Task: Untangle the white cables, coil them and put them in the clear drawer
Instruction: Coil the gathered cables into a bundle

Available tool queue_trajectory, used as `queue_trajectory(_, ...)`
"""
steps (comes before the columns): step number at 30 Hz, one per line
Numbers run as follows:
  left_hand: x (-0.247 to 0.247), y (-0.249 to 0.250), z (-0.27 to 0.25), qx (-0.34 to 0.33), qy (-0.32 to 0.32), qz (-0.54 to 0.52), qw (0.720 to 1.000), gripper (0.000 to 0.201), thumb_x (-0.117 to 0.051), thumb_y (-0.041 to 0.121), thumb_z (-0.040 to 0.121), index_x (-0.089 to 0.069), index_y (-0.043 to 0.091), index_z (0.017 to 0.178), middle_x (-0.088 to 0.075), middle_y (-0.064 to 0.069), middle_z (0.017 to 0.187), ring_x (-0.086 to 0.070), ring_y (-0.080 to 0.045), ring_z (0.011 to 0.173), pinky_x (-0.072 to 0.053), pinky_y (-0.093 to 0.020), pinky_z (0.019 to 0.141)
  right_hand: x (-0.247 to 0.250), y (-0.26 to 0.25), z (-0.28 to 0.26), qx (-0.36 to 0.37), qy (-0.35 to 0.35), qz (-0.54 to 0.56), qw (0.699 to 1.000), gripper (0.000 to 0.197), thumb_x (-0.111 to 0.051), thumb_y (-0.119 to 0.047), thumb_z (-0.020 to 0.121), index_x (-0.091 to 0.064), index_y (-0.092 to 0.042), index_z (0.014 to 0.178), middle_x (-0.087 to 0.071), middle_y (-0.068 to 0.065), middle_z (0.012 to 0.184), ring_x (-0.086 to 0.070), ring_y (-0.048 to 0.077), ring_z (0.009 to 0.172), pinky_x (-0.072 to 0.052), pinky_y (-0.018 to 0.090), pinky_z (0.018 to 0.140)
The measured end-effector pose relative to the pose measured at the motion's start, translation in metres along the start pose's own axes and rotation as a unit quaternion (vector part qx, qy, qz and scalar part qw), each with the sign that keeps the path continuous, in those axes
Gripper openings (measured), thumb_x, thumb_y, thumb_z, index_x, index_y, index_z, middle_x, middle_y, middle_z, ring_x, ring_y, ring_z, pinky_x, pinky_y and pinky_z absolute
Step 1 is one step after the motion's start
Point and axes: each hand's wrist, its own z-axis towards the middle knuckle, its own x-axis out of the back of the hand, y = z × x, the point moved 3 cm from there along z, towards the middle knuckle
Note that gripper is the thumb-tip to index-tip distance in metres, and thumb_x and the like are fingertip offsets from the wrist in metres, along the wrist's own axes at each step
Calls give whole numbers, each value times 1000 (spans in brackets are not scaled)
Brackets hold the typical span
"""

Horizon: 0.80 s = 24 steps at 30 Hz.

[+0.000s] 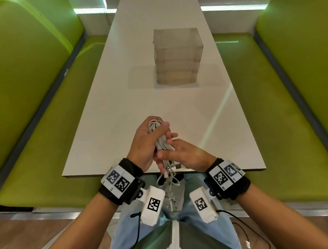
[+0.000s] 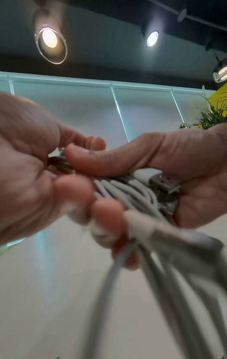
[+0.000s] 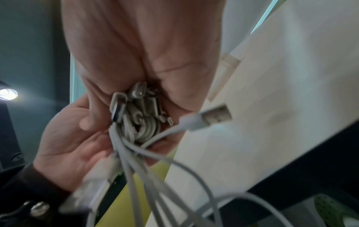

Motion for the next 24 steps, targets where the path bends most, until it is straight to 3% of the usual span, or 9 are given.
queue_trajectory(4, -2, -2, -4, 12, -30, -1, 999, 9, -55, 9, 92, -49, 10, 86, -56, 0, 56, -63, -14, 57, -51, -45, 87, -3, 7, -2, -2, 15, 10, 1000, 24, -48, -20, 93, -50, -6, 74, -52, -2, 59, -53, 16, 53, -48, 25, 58)
queue_trajectory(8, -5, -3, -5, 17, -33, -1, 999, 9, -57, 10, 91, -50, 9, 85, -56, 0, 57, -62, -13, 56, -47, -50, 91, -4, 13, -5, -14, 36, 36, 999, 25, -50, -22, 93, -49, -7, 73, -47, -3, 56, -49, 13, 50, -46, 22, 53)
queue_trajectory(13, -6, 0, -1, 11, -29, 18, 999, 10, -58, 12, 91, -50, 11, 86, -56, 0, 56, -64, -15, 60, -50, -47, 88, -3, 13, -1, -7, 44, 38, 998, 27, -49, -20, 95, -50, -10, 70, -48, -7, 55, -50, 12, 51, -46, 23, 54)
queue_trajectory(18, -4, 4, 1, -9, -26, 44, 999, 11, -61, 19, 87, -52, 13, 86, -60, 0, 62, -68, -22, 76, -55, -37, 75, -2, 10, 4, 3, 45, 22, 999, 26, -51, -24, 93, -50, -10, 71, -48, -7, 56, -50, 13, 52, -46, 27, 55)
queue_trajectory(19, -3, 5, 2, -24, -27, 63, 997, 18, -63, 26, 85, -52, 13, 91, -63, -1, 68, -68, -23, 80, -55, -36, 74, -1, 9, 4, 5, 51, 24, 998, 25, -51, -24, 92, -50, -9, 72, -47, -4, 57, -50, 14, 52, -47, 27, 55)
queue_trajectory(21, 1, 4, 4, -42, -49, 106, 992, 49, -66, 46, 79, -50, 12, 111, -69, -2, 94, -68, -22, 94, -55, -33, 78, 3, 5, 3, 13, 70, 41, 997, 25, -50, -26, 91, -51, -11, 70, -47, 0, 59, -52, 14, 54, -48, 25, 56)
queue_trajectory(24, 12, -6, 7, 2, -91, 151, 984, 110, -73, 69, 55, -23, 25, 143, -56, 0, 129, -60, -11, 114, -51, -23, 88, 15, -2, 0, 34, 112, 77, 990, 33, -48, -33, 93, -57, -11, 70, -53, 3, 62, -54, 18, 59, -51, 29, 61)
